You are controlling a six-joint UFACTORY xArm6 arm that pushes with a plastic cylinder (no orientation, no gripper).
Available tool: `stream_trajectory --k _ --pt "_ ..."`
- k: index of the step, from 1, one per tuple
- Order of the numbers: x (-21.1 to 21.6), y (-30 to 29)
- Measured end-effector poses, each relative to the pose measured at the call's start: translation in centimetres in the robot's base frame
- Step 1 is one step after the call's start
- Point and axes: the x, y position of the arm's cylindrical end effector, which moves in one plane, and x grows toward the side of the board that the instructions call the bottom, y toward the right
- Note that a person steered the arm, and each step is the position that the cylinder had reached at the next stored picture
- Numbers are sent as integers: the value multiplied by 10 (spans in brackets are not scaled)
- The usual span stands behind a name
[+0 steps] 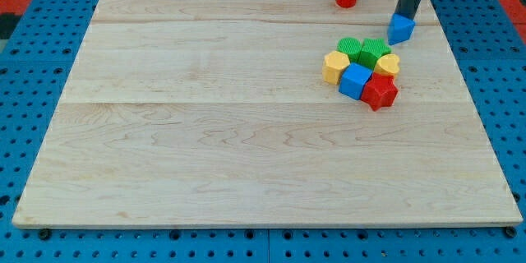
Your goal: Push the blue triangle into the group of blocks
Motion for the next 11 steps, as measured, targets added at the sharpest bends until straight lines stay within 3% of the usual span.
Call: stream_trajectory --k 3,4,5,6,8,11 --pt "41 -31" --pt "26 -31" --pt "27 9" --pt "50 10" --pt "88 -55" --pt "49 -48"
